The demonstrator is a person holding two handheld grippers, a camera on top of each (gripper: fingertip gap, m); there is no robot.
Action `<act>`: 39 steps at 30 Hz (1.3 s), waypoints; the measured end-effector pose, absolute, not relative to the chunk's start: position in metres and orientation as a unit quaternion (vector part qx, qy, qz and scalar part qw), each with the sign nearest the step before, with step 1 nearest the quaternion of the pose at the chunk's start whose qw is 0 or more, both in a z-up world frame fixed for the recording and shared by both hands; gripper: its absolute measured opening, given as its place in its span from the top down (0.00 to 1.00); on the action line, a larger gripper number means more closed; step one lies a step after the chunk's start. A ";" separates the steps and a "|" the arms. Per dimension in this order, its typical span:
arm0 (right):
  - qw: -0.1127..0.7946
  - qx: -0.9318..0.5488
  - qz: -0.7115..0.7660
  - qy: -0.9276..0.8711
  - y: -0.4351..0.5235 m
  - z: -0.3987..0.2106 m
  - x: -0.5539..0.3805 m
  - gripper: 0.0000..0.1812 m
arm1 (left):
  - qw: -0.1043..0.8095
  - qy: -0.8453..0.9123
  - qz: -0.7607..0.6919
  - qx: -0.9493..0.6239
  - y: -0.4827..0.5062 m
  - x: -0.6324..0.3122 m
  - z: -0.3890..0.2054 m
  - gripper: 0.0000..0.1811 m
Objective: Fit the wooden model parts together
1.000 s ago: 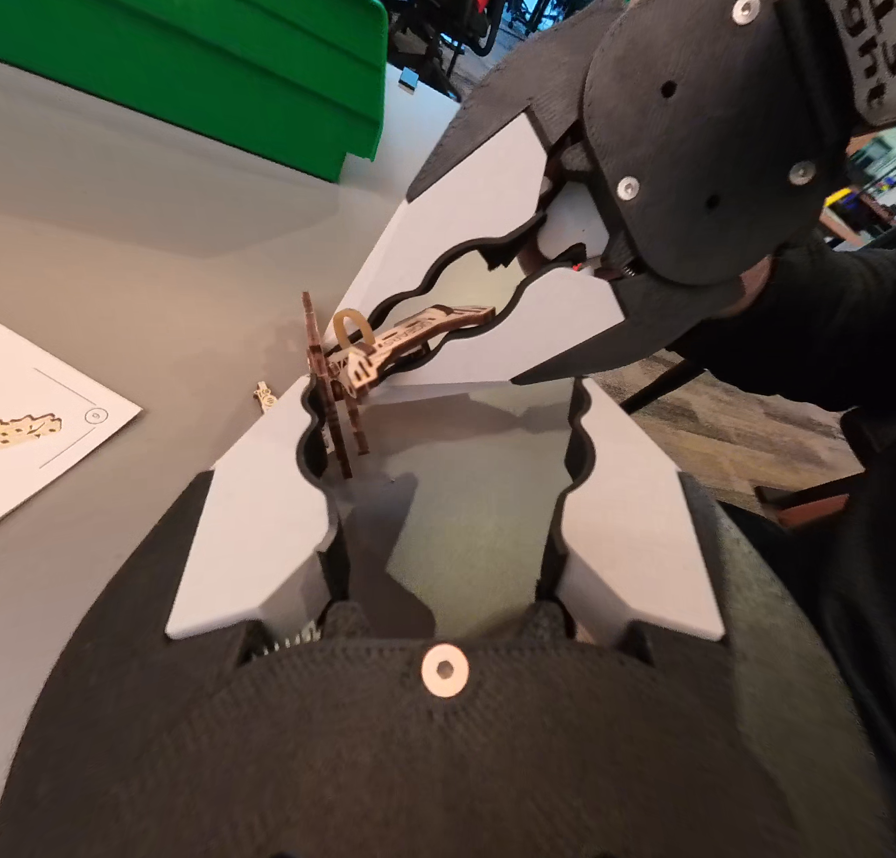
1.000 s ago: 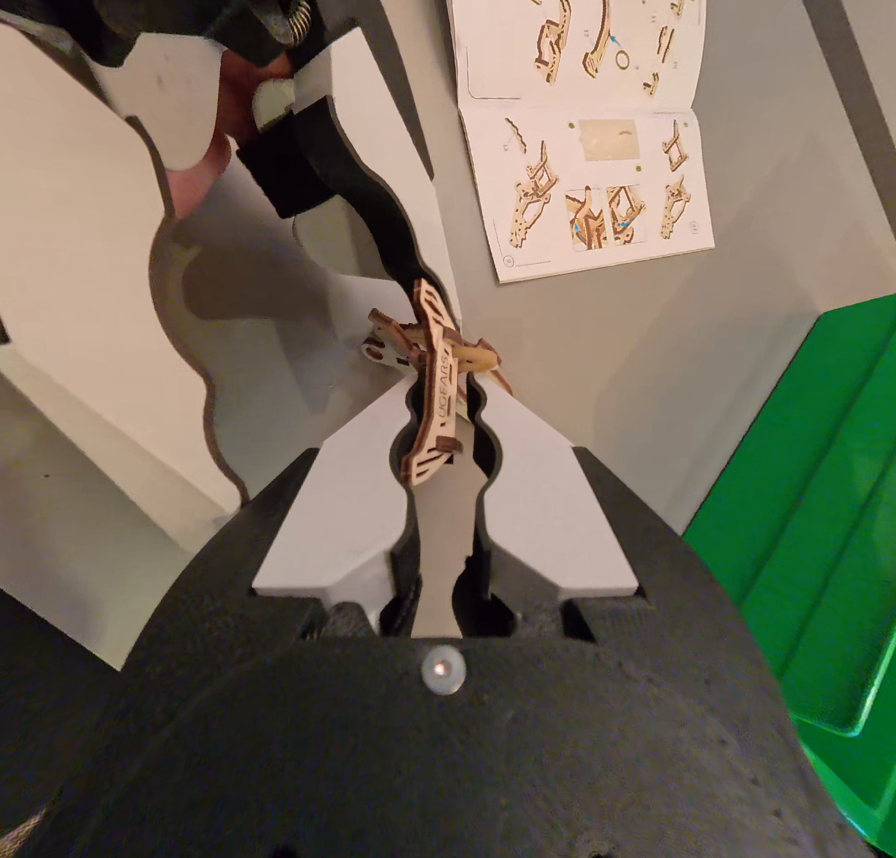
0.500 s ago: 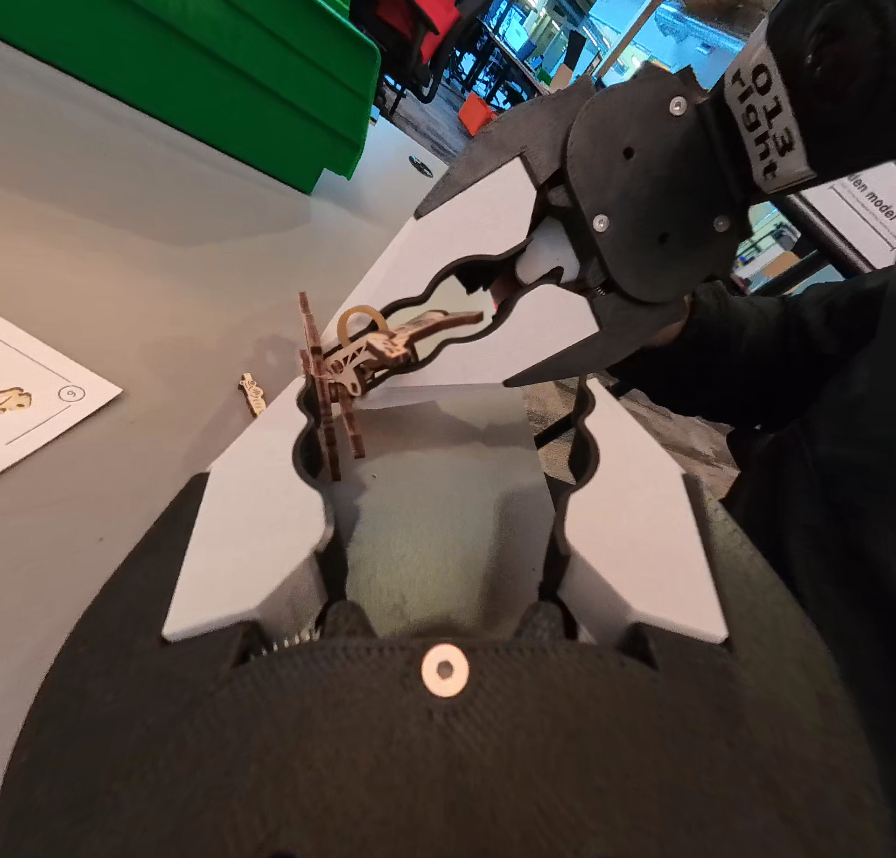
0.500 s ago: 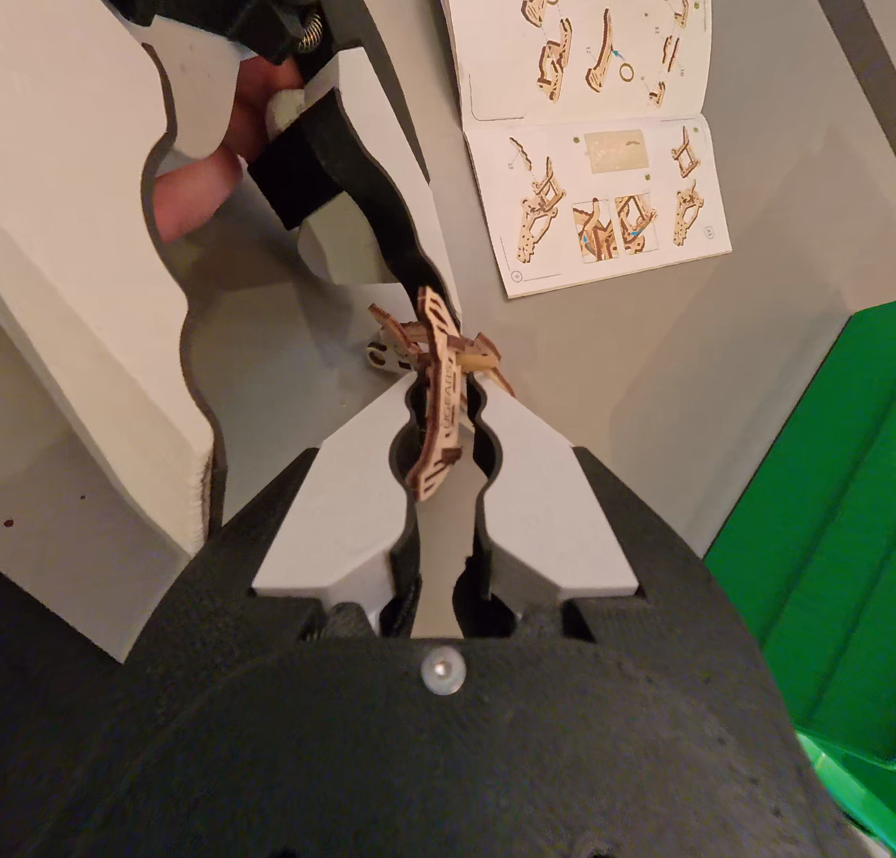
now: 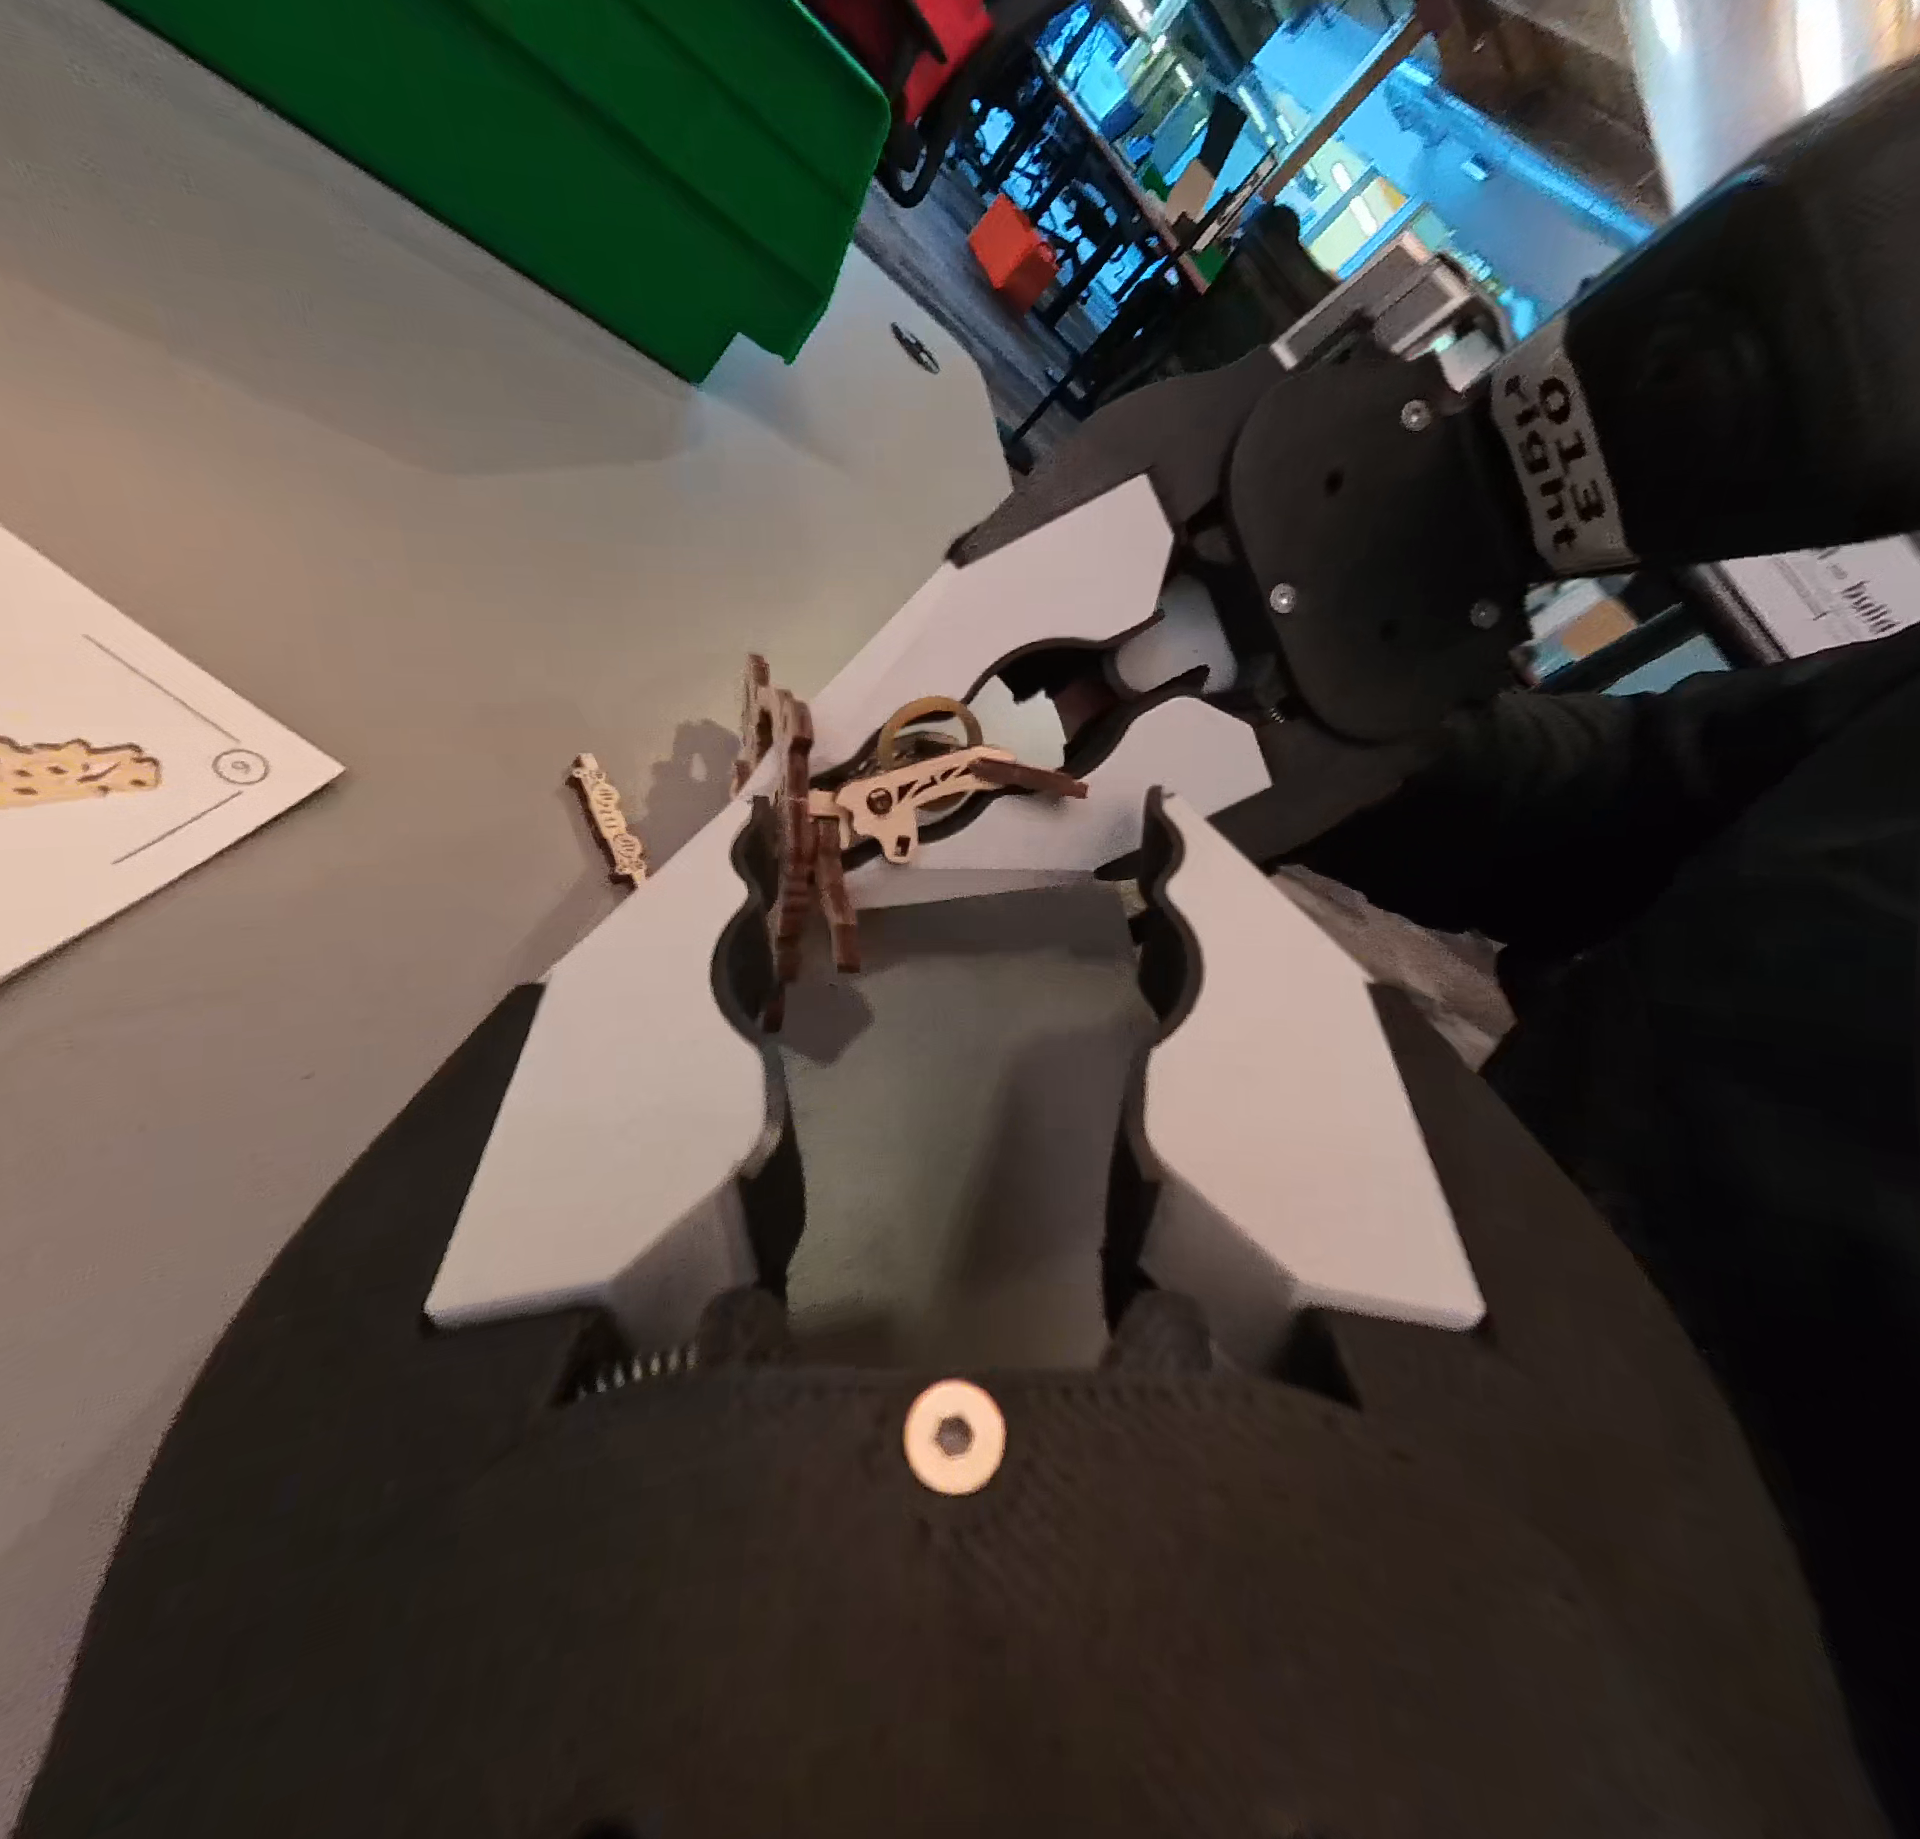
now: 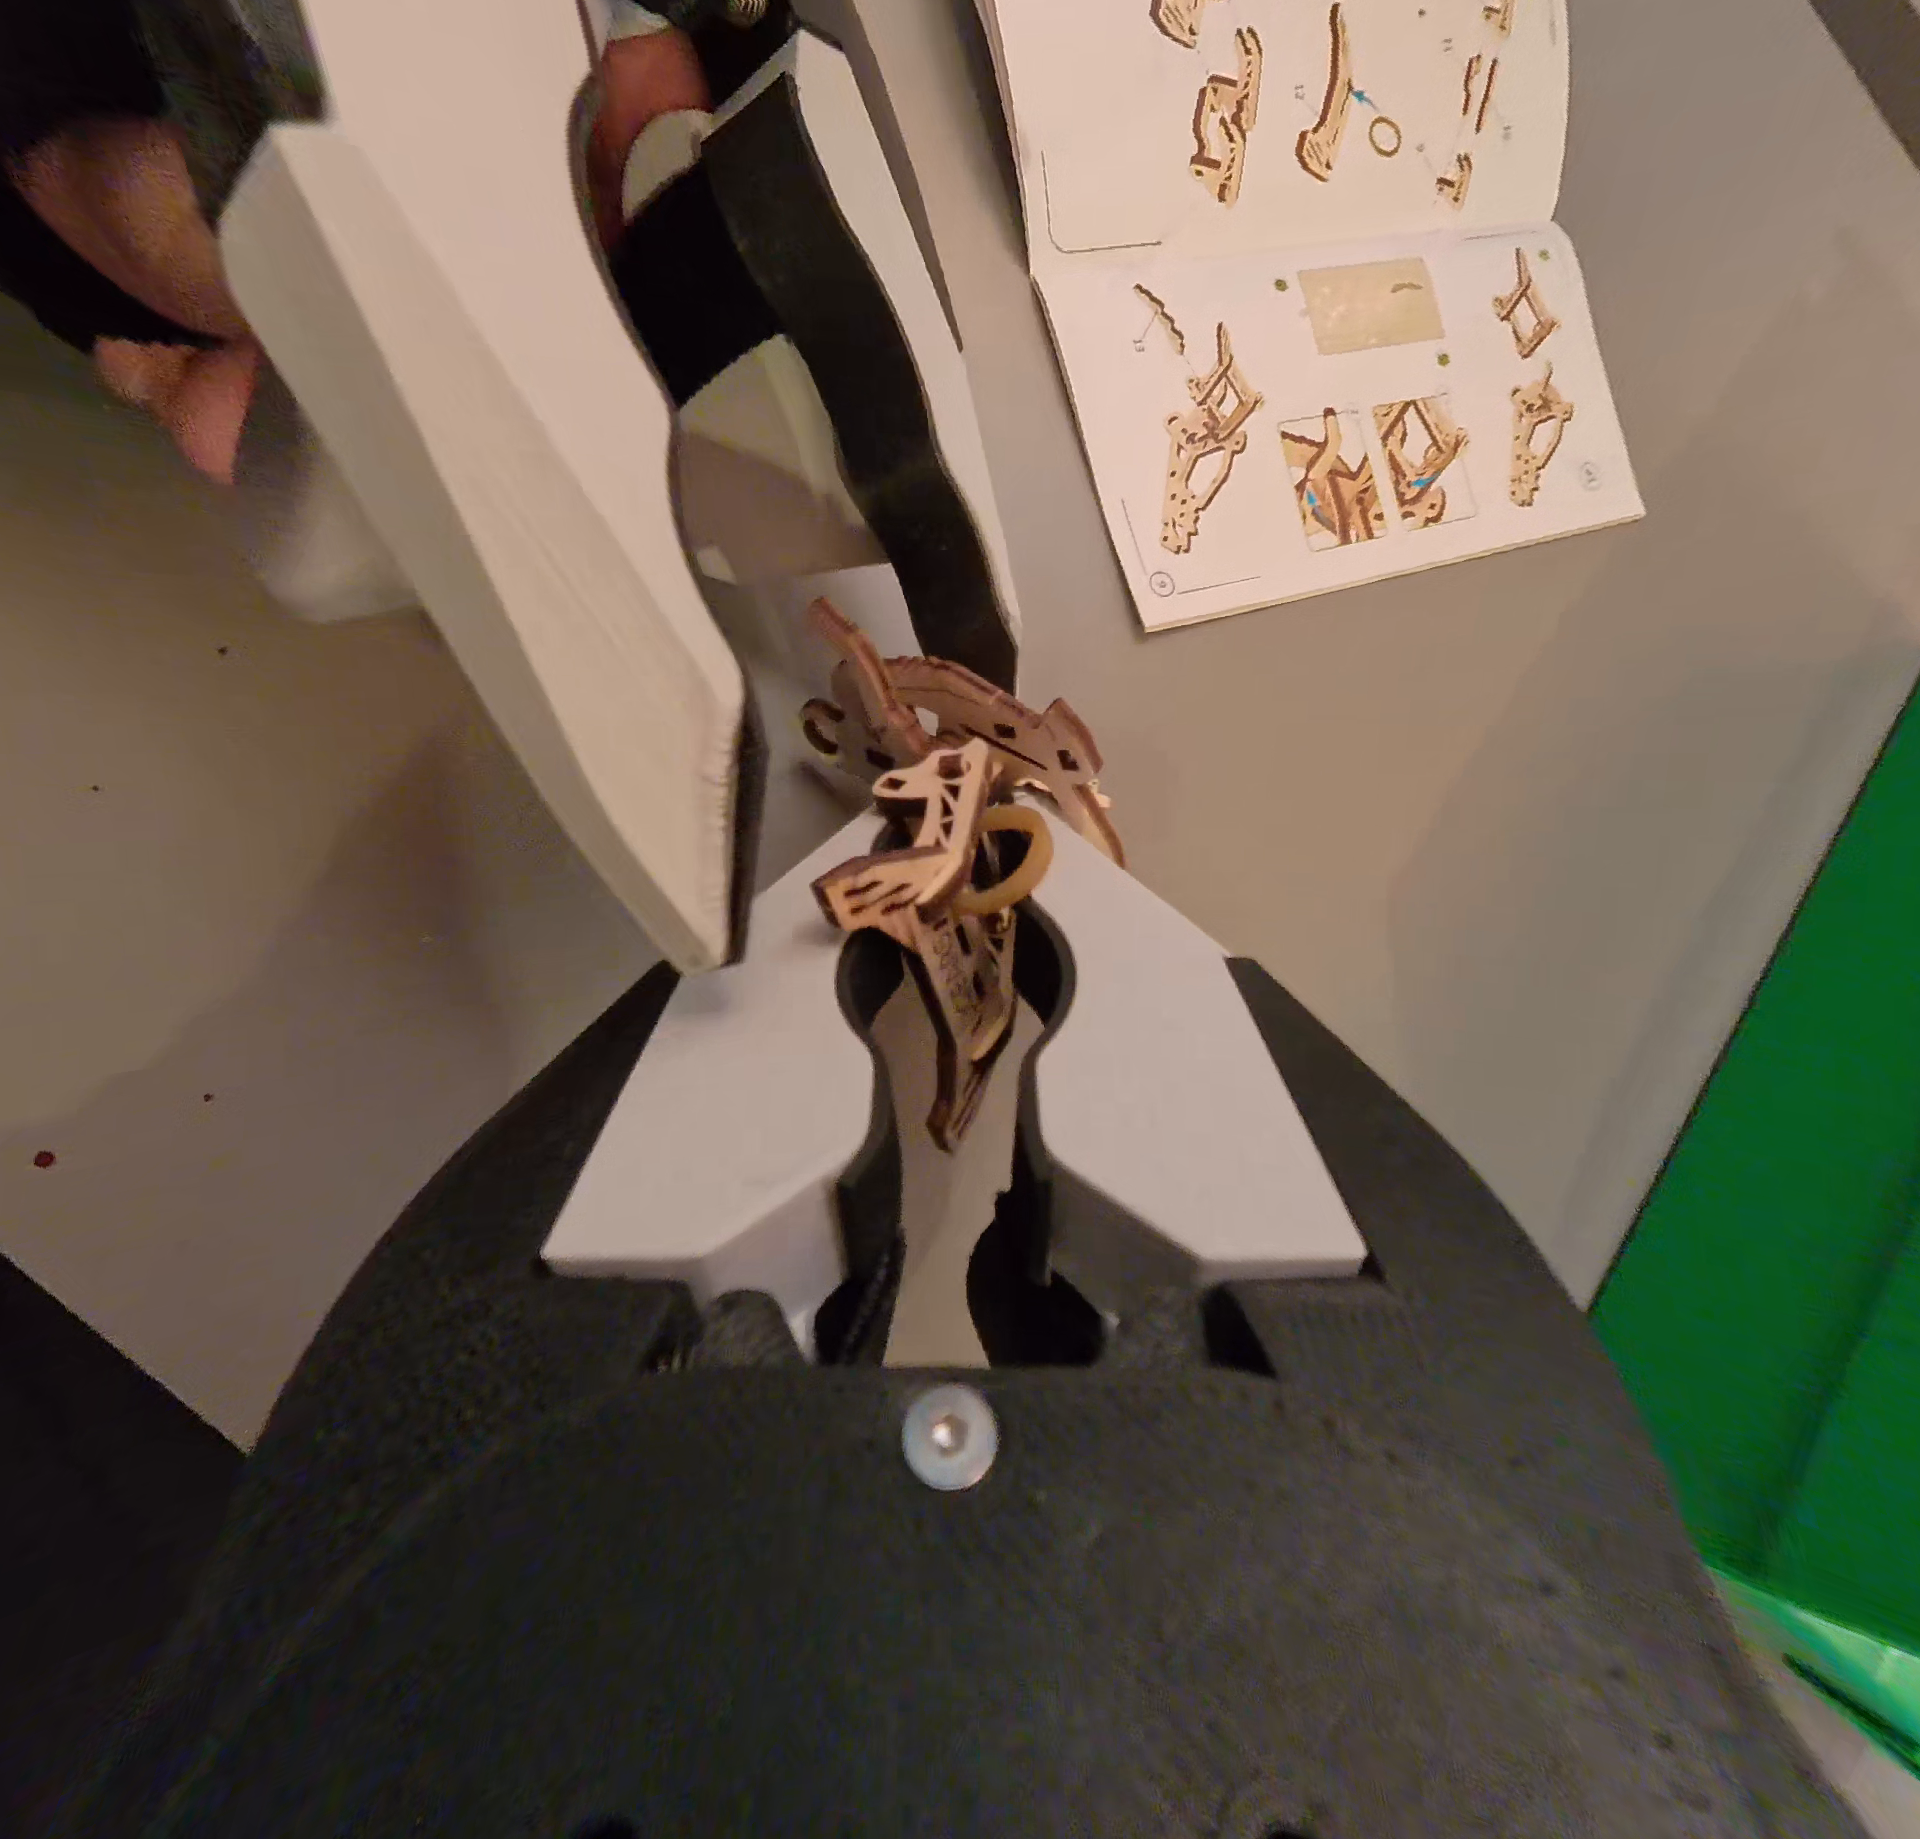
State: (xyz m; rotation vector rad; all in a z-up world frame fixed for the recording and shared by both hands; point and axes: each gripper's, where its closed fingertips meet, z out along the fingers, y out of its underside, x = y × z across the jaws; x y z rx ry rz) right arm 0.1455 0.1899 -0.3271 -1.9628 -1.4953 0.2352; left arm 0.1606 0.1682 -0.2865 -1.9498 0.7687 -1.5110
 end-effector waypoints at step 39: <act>0.370 -0.784 0.274 -0.416 0.143 -0.316 0.184 0.94 | 0.405 0.447 -0.263 -0.753 0.142 0.170 -0.311 0.64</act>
